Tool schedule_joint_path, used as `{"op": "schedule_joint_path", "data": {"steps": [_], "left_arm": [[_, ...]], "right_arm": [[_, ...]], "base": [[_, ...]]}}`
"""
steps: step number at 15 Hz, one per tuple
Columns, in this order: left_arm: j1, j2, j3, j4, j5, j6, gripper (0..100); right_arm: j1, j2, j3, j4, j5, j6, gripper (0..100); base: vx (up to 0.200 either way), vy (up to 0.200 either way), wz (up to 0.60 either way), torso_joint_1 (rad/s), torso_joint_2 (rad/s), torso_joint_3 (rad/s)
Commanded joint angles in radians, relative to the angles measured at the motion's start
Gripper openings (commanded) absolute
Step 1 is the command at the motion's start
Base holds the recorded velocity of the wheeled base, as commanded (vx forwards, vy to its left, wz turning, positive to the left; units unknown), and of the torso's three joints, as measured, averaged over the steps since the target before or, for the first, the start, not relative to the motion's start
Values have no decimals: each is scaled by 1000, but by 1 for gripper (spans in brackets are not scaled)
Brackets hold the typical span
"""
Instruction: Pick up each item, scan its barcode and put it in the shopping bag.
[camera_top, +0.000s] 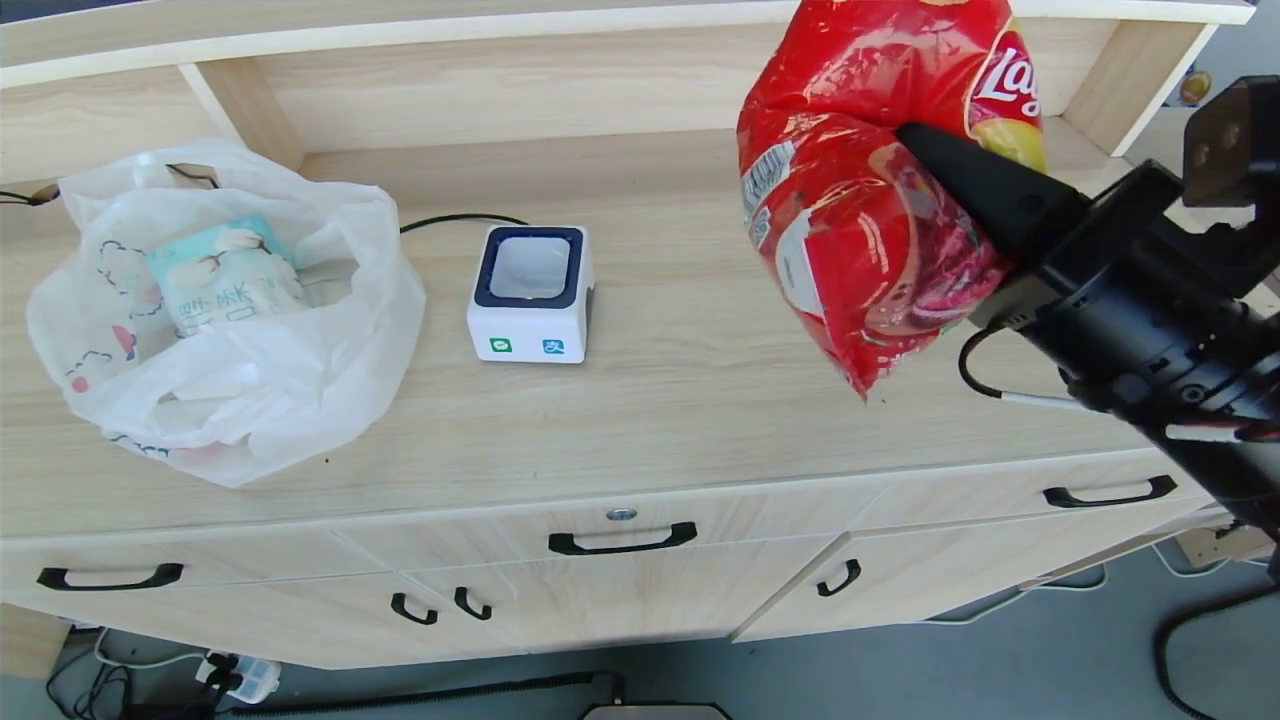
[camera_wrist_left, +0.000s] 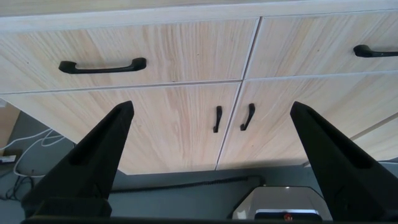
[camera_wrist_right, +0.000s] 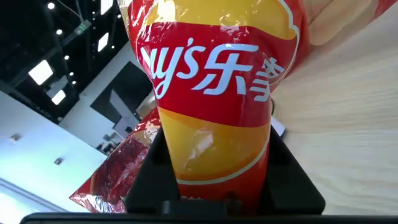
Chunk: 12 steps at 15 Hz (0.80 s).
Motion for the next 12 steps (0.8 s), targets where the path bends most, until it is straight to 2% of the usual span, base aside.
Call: {"op": "schedule_joint_path", "data": {"steps": [1,4,7,8,10,12], "left_arm": [[0,0,0,0,0,0,100],[0,0,0,0,0,0,100],[0,0,0,0,-1,5,100],[0,2,0,-2,-1,6,100],[0,0,0,-2,-1,6,100],[0,2,0,-2,-1,5,100]], "right_arm": [[88,-35,130,-90,-7,56,0],[192,-70,182,-111,-53,100,0],[210,-70,211,-160,-143,208,0],[210,-90,232,-186,-197,314,0],[215,-129,289,-186,-201,331,0],[258,-176,338,-186,-201,334,0]], "base": [[0,0,0,0,0,0],[0,0,0,0,0,0],[0,0,0,0,0,0],[0,0,0,0,0,0],[0,0,0,0,0,0],[0,0,0,0,0,0]]}}
